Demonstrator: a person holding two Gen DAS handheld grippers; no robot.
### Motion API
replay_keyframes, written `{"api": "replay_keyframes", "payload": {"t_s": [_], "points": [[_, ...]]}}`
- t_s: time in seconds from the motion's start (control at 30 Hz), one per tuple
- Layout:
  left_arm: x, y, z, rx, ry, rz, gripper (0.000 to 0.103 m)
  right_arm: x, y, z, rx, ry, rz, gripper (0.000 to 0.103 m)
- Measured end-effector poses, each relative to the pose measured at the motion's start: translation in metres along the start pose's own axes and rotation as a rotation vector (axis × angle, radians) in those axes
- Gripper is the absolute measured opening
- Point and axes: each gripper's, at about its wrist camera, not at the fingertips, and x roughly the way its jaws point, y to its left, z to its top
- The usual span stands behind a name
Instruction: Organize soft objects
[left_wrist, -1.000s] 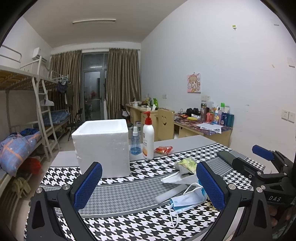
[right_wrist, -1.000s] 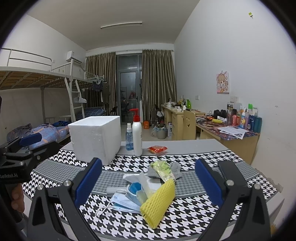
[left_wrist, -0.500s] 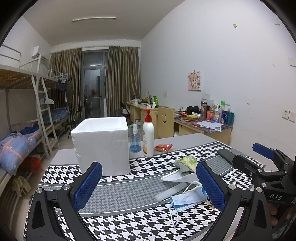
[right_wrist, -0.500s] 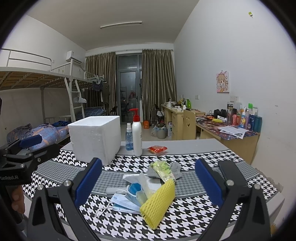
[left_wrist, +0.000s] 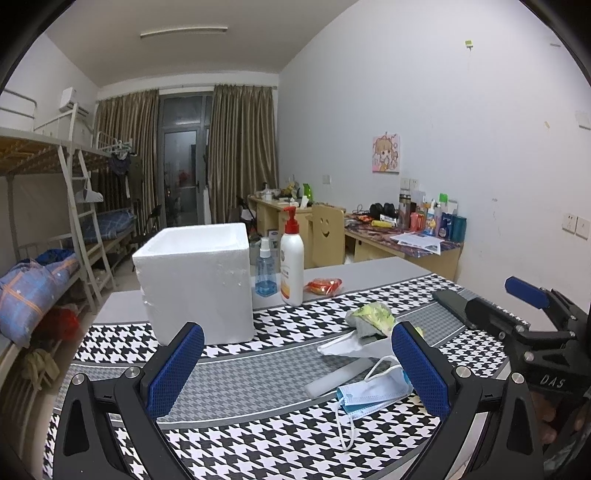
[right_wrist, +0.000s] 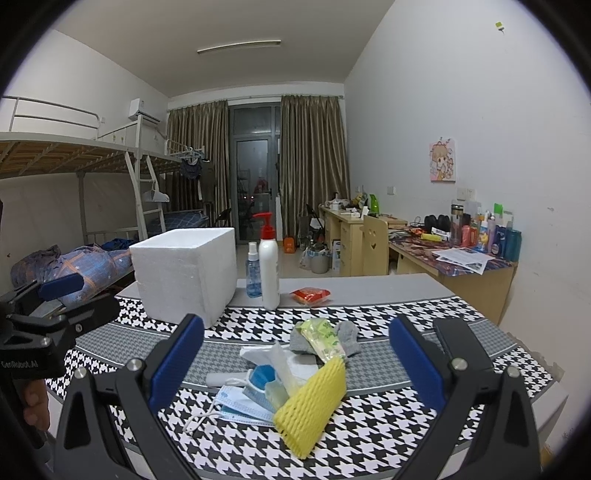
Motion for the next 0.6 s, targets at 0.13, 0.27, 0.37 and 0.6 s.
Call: {"api": "replay_keyframes", "payload": {"t_s": [0.13, 0.27, 0.37, 0.6], "points": [[0.010, -0.001, -0.001, -0.001, 0.020, -0.010, 0.102, 0.008, -0.007, -0.002, 0.007, 0.021, -0.017, 0.102], [0.021, -0.004, -0.001, 0.003, 0.039, -0.016, 0.102, 0.016, -0.011, -0.004, 0.007, 0.048, -0.025, 0.102], [0.027, -0.004, -0.001, 0.001, 0.056, -0.023, 0.102, 0.022, -0.014, -0.006, 0.006, 0.063, -0.031, 0.102], [0.041, -0.012, -0.004, 0.007, 0.093, -0.053, 0.102, 0.033, -0.022, -0.006, 0.011, 0.089, -0.047, 0.102]]}}
